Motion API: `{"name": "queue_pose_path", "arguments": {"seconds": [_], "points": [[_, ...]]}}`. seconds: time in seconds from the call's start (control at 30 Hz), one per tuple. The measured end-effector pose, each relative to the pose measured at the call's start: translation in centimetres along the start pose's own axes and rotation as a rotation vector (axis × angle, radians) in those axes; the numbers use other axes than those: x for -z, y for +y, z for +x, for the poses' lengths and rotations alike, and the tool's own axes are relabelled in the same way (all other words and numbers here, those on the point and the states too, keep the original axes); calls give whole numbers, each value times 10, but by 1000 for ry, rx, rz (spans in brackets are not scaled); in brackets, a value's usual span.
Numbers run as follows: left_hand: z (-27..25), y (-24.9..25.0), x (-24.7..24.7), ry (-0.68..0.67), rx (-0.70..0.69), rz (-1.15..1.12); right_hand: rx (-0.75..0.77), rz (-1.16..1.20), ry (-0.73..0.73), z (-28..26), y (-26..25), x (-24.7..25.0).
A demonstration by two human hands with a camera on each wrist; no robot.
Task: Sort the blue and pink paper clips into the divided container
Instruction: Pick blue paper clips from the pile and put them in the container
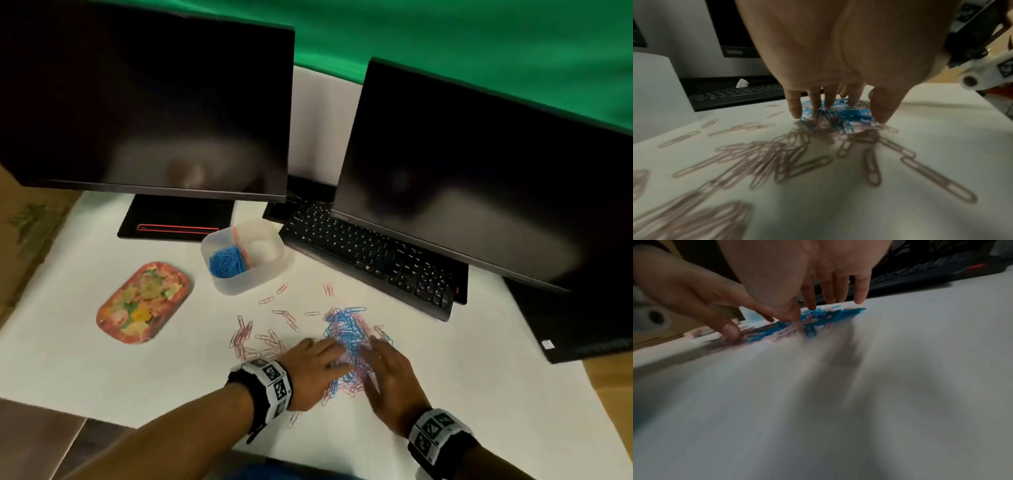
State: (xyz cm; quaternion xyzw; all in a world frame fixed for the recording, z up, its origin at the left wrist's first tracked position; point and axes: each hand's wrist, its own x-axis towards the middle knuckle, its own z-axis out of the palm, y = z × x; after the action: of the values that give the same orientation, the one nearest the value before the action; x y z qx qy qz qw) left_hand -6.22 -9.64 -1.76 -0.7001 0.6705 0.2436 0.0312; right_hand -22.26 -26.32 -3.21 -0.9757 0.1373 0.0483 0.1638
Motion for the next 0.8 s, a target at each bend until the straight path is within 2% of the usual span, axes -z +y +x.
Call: {"name": "queue_pose_path", "arguments": {"seconds": [0.1, 0.2, 0.27, 0.37, 0.43, 0.5, 0.57, 0.63, 0.7, 0.8], "points": [[-8, -22, -7, -77, 29, 33, 104, -127, -118, -9, -5, -10], [-21, -49, -9, -125, 103, 25, 22, -273, -300, -2, -9, -10], [-29, -60, -4, -117, 142, 42, 28, -280, -304, 6, -11, -3], [-37, -65, 3, -90, 209, 31, 49, -171, -313, 12, -8, 3], [-41, -64, 3, -2, 253, -10, 71, -155, -271, 13, -10, 5], [-43, -59, 4, 136, 217, 31, 124, -134, -193, 13, -18, 9], [-39, -50, -3, 202, 134, 91, 252, -129, -139, 14, -29, 8], [-36, -39, -11, 215, 49, 102, 349, -181, -159, 14, -41, 3], [-37, -38, -18, 222, 21, 122, 326, -215, -202, 13, -45, 1], [-44, -46, -18, 251, 38, 119, 266, -165, -151, 12, -39, 1]]}}
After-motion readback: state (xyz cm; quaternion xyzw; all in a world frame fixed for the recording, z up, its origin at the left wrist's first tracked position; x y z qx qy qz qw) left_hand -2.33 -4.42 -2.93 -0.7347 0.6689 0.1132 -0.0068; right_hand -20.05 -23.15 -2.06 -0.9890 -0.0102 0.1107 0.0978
